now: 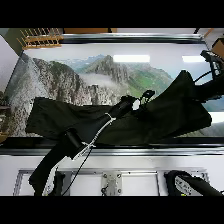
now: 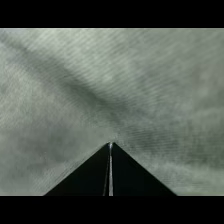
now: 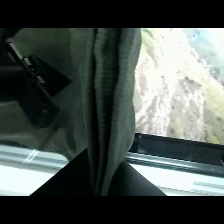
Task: Fold the clothes and pants, and hang the long-sleeved shirts on hangers.
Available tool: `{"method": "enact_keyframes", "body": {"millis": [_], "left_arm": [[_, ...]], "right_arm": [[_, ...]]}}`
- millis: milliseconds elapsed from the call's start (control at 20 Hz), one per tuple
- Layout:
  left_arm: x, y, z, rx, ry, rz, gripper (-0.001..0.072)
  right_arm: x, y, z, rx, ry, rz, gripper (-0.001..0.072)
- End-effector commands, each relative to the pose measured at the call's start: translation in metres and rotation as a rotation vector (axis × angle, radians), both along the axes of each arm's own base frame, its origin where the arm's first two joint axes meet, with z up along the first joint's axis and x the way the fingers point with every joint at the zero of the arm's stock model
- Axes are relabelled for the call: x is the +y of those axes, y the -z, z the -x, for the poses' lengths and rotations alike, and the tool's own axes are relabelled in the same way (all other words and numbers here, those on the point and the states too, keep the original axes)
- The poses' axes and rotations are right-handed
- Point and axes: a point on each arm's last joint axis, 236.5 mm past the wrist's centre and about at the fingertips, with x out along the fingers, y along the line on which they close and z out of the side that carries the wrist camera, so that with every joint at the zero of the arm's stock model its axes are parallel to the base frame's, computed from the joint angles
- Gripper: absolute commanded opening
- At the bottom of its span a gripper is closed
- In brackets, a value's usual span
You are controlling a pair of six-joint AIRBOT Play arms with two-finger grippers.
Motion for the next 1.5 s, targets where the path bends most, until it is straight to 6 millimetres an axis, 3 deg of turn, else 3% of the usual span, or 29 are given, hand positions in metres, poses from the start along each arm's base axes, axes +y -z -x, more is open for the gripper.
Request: {"method": "enact_keyframes", "body": {"millis": [0, 150, 250, 400, 600, 800, 950, 1100, 1200, 1300, 1350, 1450], "left_arm": [[0.019, -0.002, -0.004, 0.036, 0.006, -0.042, 0.0021], [0.055, -0.030, -0.048, -0.022, -0.061, -0.050, 0.0021], [0.090, -0.057, -0.087, -0.092, -0.127, -0.058, 0.0021], [0.156, -0.102, -0.136, -0.164, -0.247, -0.050, 0.0021], [0.253, -0.149, -0.171, -0.210, -0.433, -0.034, 0.0021], [0.345, -0.172, -0.168, -0.238, -0.554, -0.058, 0.0021], [0.397, -0.179, -0.152, -0.247, -0.636, -0.076, 0.0021], [0.431, -0.178, -0.132, -0.245, -0.700, -0.090, 0.0021], [0.446, -0.175, -0.119, -0.243, -0.738, -0.094, 0.0021], [0.454, -0.172, -0.107, -0.245, -0.762, -0.094, 0.0021], [0.456, -0.171, -0.101, -0.247, -0.769, -0.093, 0.0021], [0.456, -0.169, -0.092, -0.250, -0.773, -0.092, 0.0022]], "right_arm": [[0.038, -0.006, 0.004, 0.002, -0.022, -0.023, 0.0015], [0.066, -0.008, 0.004, -0.002, -0.014, -0.053, 0.0015], [0.088, -0.009, 0.004, -0.009, -0.009, -0.077, 0.0015], [0.122, -0.001, 0.012, 0.036, -0.024, -0.099, 0.0016], [0.181, 0.022, 0.012, 0.082, -0.047, -0.126, 0.0016], [0.253, 0.059, 0.011, 0.104, -0.091, -0.155, 0.0015], [0.302, 0.097, 0.019, 0.134, -0.127, -0.157, 0.0016], [0.349, 0.135, 0.023, 0.136, -0.171, -0.187, 0.0017], [0.380, 0.148, 0.021, 0.117, -0.176, -0.254, 0.0058], [0.414, 0.144, 0.021, 0.084, -0.209, -0.366, 0.0418], [0.429, 0.134, 0.022, 0.057, -0.254, -0.433, 0.0545], [0.449, 0.106, 0.028, 0.028, -0.323, -0.555, 0.0555]]}}
